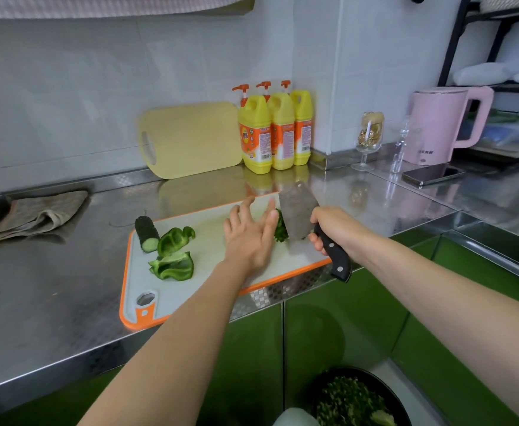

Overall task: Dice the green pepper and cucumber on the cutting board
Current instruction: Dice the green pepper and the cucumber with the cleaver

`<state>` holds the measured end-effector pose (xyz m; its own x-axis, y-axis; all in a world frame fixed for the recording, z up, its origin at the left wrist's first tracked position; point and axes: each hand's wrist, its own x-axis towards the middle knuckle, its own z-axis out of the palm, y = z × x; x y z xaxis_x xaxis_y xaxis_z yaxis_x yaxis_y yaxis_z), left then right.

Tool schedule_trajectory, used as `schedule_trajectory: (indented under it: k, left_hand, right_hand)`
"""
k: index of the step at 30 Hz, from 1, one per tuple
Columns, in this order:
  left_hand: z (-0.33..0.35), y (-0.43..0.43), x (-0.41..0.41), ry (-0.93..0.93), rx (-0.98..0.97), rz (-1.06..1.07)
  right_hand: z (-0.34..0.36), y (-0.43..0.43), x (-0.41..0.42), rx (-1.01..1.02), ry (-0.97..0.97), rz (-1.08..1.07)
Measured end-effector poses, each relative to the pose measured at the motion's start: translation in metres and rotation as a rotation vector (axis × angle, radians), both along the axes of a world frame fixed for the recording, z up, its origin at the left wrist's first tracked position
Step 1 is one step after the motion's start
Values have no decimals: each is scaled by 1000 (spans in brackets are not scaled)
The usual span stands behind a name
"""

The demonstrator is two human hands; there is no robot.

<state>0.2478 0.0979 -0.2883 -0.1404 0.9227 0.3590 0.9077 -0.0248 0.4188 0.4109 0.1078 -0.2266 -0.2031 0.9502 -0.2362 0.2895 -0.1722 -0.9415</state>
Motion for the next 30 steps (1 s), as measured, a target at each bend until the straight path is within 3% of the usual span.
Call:
schedule_trajectory:
  k: [3,10,15,22,30]
  left_hand:
    - [4,1,9,60,-5,-100]
    - [0,-5,-10,127,6,20]
    - [16,-11,12,-73,-18,-8]
    - [16,-4,15,-156,-151,-41]
    - [20,-6,10,-154,-157,-71]
  right_hand:
    - [-1,2,-4,-2,2,7]
    - [-5,2,-5,-60,85,-50]
    - [-8,3,-15,-55,122,-83]
    - [-6,1,-21,-21,147,-63]
    - [-4,3,-21,-13,142,-101]
